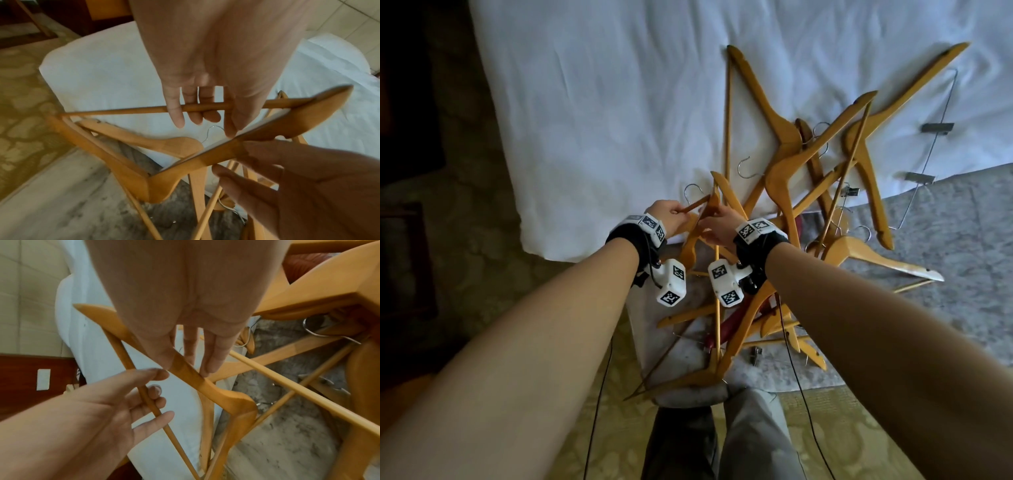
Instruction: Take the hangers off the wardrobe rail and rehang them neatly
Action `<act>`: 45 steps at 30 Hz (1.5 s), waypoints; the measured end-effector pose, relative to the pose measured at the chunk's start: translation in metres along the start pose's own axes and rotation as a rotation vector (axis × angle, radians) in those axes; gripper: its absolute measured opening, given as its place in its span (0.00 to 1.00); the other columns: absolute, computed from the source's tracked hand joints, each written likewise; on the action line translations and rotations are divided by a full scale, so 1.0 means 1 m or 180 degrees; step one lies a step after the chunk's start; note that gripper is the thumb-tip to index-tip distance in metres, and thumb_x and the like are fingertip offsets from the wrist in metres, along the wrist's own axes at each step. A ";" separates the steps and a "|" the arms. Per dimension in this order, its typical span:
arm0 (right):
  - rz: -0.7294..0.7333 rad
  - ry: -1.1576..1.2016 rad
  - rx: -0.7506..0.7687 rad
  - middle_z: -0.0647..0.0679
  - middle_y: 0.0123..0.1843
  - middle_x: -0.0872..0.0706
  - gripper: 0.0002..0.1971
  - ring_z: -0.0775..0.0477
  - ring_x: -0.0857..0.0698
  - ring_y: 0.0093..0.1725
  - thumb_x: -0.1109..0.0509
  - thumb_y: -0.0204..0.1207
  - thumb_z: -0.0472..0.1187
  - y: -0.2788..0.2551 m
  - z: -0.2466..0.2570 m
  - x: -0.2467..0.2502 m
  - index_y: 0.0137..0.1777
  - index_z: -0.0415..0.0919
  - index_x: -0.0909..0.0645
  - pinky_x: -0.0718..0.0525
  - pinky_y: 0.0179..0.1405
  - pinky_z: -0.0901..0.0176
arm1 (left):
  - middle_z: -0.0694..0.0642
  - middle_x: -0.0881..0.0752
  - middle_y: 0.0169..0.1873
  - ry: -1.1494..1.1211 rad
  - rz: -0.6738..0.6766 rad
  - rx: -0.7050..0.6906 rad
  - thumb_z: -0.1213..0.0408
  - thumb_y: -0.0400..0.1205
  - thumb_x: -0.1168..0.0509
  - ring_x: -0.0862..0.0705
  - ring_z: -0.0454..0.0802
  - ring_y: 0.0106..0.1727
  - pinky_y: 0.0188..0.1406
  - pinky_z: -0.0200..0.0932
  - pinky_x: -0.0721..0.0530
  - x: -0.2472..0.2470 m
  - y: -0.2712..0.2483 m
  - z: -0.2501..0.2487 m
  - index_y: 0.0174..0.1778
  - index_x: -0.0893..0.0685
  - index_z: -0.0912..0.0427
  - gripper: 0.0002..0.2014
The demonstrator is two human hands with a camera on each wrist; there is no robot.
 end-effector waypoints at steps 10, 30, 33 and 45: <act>0.0263 -0.0796 0.0657 0.57 0.40 0.19 0.16 0.58 0.20 0.40 0.31 0.76 0.29 -0.040 0.049 -0.022 0.41 0.55 0.24 0.19 0.44 0.67 | 0.51 0.19 0.23 -0.0244 -0.0075 -0.0142 0.46 0.67 0.33 0.19 0.57 0.32 0.37 0.44 0.22 0.035 -0.059 0.000 0.33 0.18 0.49 0.11; 0.0320 -0.0883 0.0241 0.48 0.40 0.19 0.10 0.49 0.18 0.39 0.34 0.79 0.30 -0.056 0.027 -0.056 0.55 0.43 0.23 0.15 0.44 0.52 | 0.58 0.14 0.59 0.0270 -0.0158 -0.0175 0.51 0.86 0.40 0.16 0.60 0.60 0.51 0.41 0.27 0.015 -0.069 0.026 0.67 0.20 0.52 0.16; 0.0413 -0.0868 0.0131 0.48 0.41 0.18 0.07 0.49 0.18 0.38 0.35 0.81 0.33 -0.053 0.024 -0.052 0.55 0.44 0.23 0.17 0.43 0.53 | 0.58 0.14 0.59 0.0353 -0.0087 -0.0132 0.48 0.84 0.39 0.16 0.59 0.60 0.52 0.41 0.25 0.020 -0.066 0.029 0.68 0.20 0.51 0.19; 0.0545 -0.1069 0.0079 0.40 0.66 0.17 0.17 0.43 0.16 0.58 0.38 0.83 0.33 -0.074 0.059 -0.070 0.71 0.39 0.23 0.16 0.45 0.55 | 0.56 0.16 0.63 -0.0187 -0.0751 0.0125 0.34 0.75 0.35 0.20 0.55 0.51 0.53 0.46 0.23 0.096 -0.111 0.017 0.68 0.18 0.49 0.30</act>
Point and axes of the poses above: each hand's wrist, its own y-axis towards the middle knuckle, its own x-axis out of the back of the hand, z = x × y, the point moved 1 cm from there along y, towards the middle knuckle
